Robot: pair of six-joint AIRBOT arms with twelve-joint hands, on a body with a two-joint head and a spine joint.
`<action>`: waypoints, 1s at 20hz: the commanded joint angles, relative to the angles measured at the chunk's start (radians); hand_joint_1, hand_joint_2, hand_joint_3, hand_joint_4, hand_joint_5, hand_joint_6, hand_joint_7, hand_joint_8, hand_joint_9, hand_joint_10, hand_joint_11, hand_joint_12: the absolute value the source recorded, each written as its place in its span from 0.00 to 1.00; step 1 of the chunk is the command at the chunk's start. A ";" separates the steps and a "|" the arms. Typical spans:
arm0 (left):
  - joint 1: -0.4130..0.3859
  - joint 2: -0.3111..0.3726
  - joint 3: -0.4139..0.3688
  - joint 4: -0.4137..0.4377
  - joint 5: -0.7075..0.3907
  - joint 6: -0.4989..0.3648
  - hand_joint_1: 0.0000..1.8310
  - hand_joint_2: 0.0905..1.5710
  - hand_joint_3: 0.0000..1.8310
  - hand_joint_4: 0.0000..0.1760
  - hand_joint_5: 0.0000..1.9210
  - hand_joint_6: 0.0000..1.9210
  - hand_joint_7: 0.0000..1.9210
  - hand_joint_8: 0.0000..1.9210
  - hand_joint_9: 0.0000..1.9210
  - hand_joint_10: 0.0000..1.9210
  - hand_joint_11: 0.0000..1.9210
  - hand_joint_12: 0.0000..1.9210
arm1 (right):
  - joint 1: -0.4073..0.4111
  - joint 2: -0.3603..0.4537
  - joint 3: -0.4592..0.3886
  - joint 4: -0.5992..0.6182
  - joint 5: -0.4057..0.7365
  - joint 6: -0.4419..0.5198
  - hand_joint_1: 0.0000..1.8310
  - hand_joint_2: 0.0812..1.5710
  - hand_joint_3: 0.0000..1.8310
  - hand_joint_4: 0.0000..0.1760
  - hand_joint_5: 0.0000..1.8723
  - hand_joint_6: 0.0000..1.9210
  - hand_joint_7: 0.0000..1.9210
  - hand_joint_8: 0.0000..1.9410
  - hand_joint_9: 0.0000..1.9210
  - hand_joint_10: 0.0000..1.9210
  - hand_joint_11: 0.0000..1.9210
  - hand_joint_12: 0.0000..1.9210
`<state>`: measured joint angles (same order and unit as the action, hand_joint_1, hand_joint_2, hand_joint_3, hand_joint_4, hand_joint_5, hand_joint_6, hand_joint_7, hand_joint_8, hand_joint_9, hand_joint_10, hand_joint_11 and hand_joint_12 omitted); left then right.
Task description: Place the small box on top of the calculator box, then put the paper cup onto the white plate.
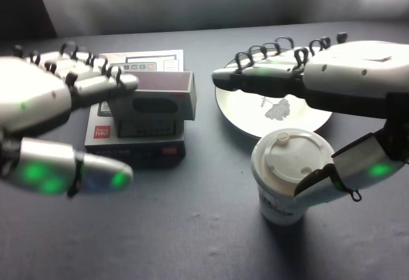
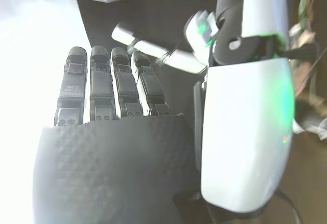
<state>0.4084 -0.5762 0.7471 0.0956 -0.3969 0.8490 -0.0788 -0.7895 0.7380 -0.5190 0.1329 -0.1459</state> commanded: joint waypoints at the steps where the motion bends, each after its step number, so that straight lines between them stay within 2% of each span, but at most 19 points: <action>1: 0.002 0.024 -0.010 0.012 -0.107 -0.004 0.00 0.67 0.00 0.00 0.03 0.00 0.02 0.00 0.03 0.00 0.02 0.04 | 0.019 0.011 0.000 0.014 0.093 0.028 0.61 0.51 0.00 0.00 0.00 0.00 0.00 0.00 0.00 0.00 0.00 0.00; 2: 0.019 0.042 -0.030 0.076 -0.115 -0.020 0.00 0.67 0.00 0.00 0.02 0.00 0.02 0.00 0.02 0.00 0.01 0.04 | 0.023 0.011 0.000 0.014 0.083 0.054 0.61 0.51 0.00 0.00 0.00 0.00 0.00 0.00 0.00 0.00 0.00 0.00; 6: 0.038 0.058 -0.032 0.429 -0.134 -0.278 0.02 0.67 0.00 0.00 0.04 0.00 0.03 0.00 0.03 0.00 0.01 0.06 | 0.035 0.009 0.000 0.013 0.059 0.068 0.61 0.50 0.00 0.00 0.00 0.00 0.00 0.00 0.00 0.00 0.00 0.00; 8: 0.045 0.058 -0.029 0.484 -0.151 -0.309 0.00 0.67 0.00 0.00 0.05 0.00 0.06 0.00 0.06 0.00 0.00 0.12 | 0.034 0.007 0.001 -0.003 0.059 0.068 0.60 0.50 0.00 0.00 0.00 0.00 0.00 0.00 0.00 0.00 0.00 0.00; 9: 0.048 0.058 -0.025 0.508 -0.164 -0.316 0.00 0.67 0.00 0.00 0.04 0.00 0.04 0.00 0.04 0.00 0.00 0.08 | 0.033 0.003 0.003 -0.022 0.057 0.068 0.60 0.50 0.00 0.00 0.00 0.00 0.00 0.00 0.00 0.00 0.00 0.00; 11: 0.055 0.059 -0.018 0.530 -0.198 -0.317 0.00 0.68 0.00 0.00 0.04 0.00 0.04 0.00 0.04 0.00 0.00 0.07 | 0.023 -0.006 0.009 -0.047 0.051 0.068 0.62 0.49 0.00 0.00 0.00 0.00 0.00 0.00 0.00 0.00 0.00 0.00; 15: 0.042 0.059 -0.011 0.582 -0.184 -0.336 0.00 0.67 0.00 0.00 0.06 0.00 0.06 0.00 0.06 0.00 0.00 0.12 | -0.005 -0.033 0.043 -0.056 0.049 0.070 0.62 0.50 0.00 0.00 0.00 0.00 0.00 0.00 0.00 0.00 0.00 0.00; 16: 0.031 0.058 -0.011 0.628 -0.159 -0.376 0.00 0.68 0.00 0.00 0.06 0.00 0.07 0.00 0.06 0.00 0.00 0.13 | -0.009 -0.041 0.046 -0.072 0.042 0.070 0.63 0.51 0.00 0.00 0.00 0.00 0.00 0.00 0.00 0.00 0.00 0.00; 17: 0.025 0.058 -0.011 0.669 -0.142 -0.421 0.00 0.67 0.00 0.00 0.04 0.00 0.04 0.00 0.04 0.00 0.00 0.07 | -0.009 -0.049 0.047 -0.092 0.027 0.069 0.64 0.50 0.00 0.00 0.00 0.00 0.00 0.00 0.00 0.00 0.00 0.00; 18: 0.023 0.058 -0.011 0.703 -0.135 -0.456 0.00 0.67 0.00 0.00 0.04 0.00 0.04 0.00 0.05 0.00 0.00 0.08 | -0.012 -0.058 0.048 -0.103 0.016 0.069 0.63 0.51 0.00 0.00 0.00 0.00 0.00 0.00 0.00 0.00 0.00 0.00; 20: 0.024 0.058 -0.012 0.738 -0.133 -0.479 0.00 0.68 0.00 0.00 0.06 0.00 0.06 0.00 0.05 0.00 0.00 0.10 | -0.020 -0.072 0.050 -0.108 0.013 0.069 0.66 0.50 0.00 0.00 0.00 0.00 0.00 0.00 0.00 0.00 0.00 0.00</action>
<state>0.4416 -0.5312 0.7334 0.8589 -0.4625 0.3717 -0.1078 -0.8742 0.7872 -0.6338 0.0563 -0.0826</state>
